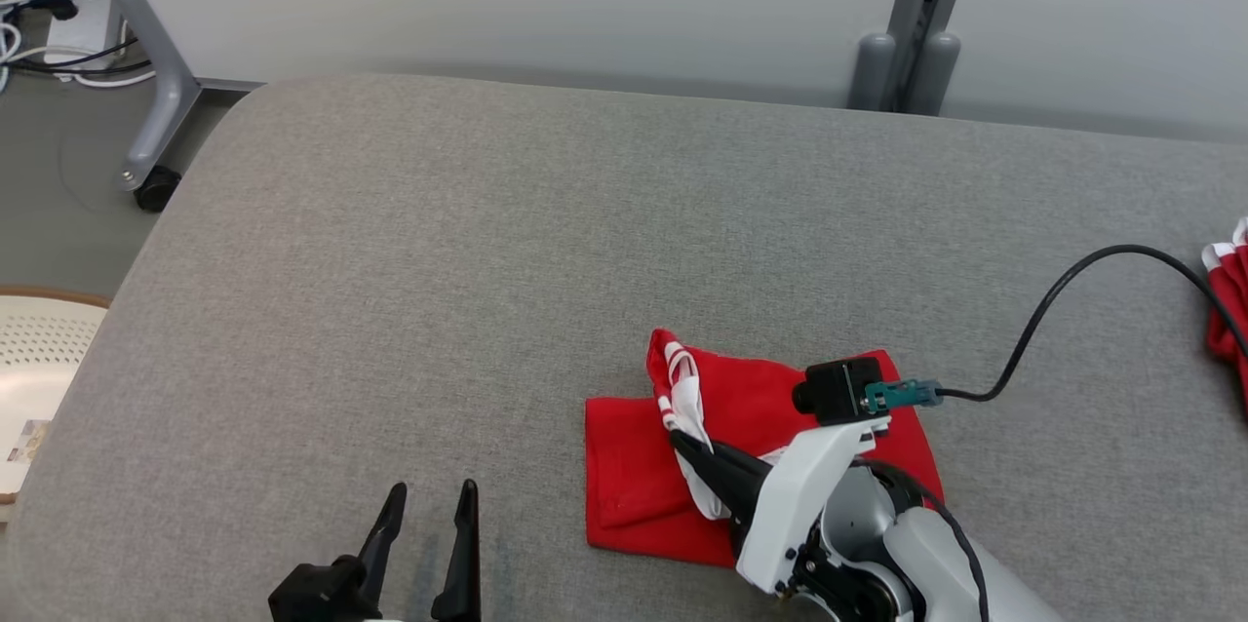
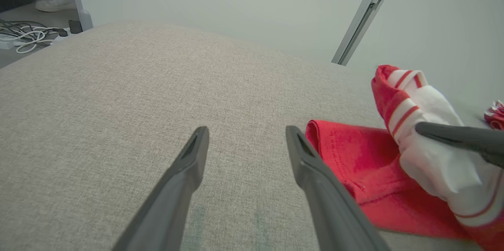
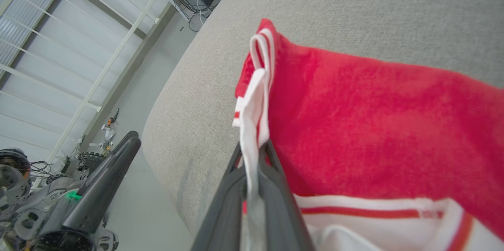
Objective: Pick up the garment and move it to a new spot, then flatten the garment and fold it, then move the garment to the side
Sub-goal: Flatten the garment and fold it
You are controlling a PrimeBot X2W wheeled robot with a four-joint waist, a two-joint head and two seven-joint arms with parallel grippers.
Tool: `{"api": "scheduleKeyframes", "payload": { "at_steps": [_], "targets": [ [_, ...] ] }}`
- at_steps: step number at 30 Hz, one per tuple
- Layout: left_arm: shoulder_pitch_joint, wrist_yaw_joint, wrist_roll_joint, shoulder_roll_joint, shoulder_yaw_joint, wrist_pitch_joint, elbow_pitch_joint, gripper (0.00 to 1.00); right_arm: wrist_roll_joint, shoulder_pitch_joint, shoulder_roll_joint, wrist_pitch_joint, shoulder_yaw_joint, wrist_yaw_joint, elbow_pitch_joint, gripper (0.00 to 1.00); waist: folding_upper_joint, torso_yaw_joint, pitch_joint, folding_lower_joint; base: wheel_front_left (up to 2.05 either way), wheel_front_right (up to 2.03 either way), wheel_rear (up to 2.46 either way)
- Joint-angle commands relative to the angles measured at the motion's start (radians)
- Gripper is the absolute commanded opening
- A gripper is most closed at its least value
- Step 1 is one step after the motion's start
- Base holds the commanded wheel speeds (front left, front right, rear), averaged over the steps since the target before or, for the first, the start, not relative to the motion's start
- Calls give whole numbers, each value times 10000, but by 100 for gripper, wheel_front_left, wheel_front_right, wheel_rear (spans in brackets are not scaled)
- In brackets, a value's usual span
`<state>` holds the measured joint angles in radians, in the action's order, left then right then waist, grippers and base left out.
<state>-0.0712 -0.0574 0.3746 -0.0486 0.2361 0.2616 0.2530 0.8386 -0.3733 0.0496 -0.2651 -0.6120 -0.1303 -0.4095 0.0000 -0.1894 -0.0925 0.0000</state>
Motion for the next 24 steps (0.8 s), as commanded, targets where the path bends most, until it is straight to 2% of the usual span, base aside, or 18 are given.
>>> {"api": "scheduleKeyframes", "payload": {
  "at_steps": [1, 7, 8, 10, 14, 17, 21, 24],
  "targets": [
    [178, -64, 59, -43, 63, 44, 31, 100, 278, -314, 34, 358, -164, -9, -352, 0, 0, -85, -7, 0, 0, 0, 0],
    [209, -110, 79, -43, 313, 44, 172, 100, 1432, -1208, 27, 1183, -1265, -9, -1491, 0, 0, -281, 25, 0, 0, 0, 0],
    [217, -138, 87, -43, 296, 44, 174, 100, 1587, -1338, 29, 1300, -1461, -9, -1574, 16, 0, -282, 22, 0, 0, 0, 0],
    [205, -157, 107, -39, 217, 44, 170, 100, 1736, -1603, 48, 1617, -1770, -9, -1748, 100, 0, -218, 30, 0, 0, 0, 0],
    [108, -205, 36, -41, -77, 44, 106, 100, 1390, -2028, 40, 2078, -2336, -9, -1995, 100, 0, 92, 63, 0, 0, 0, 0],
    [5, -219, -36, -41, -337, 44, 64, 100, 1076, -2158, 43, 2383, -2381, -9, -1956, 100, 0, 416, 166, 0, 0, 0, 0],
    [-255, -223, -110, -42, -700, 44, -1, 100, 257, -2034, 146, 2892, -1889, -7, -1748, 100, 0, 943, 424, 0, 0, 0, 0],
    [-434, -231, -140, -38, -951, 44, -97, 100, -649, -1754, 834, 3215, -1244, -4, -1355, 100, 0, 1350, 641, 0, 0, 0, 0]
  ]
}}
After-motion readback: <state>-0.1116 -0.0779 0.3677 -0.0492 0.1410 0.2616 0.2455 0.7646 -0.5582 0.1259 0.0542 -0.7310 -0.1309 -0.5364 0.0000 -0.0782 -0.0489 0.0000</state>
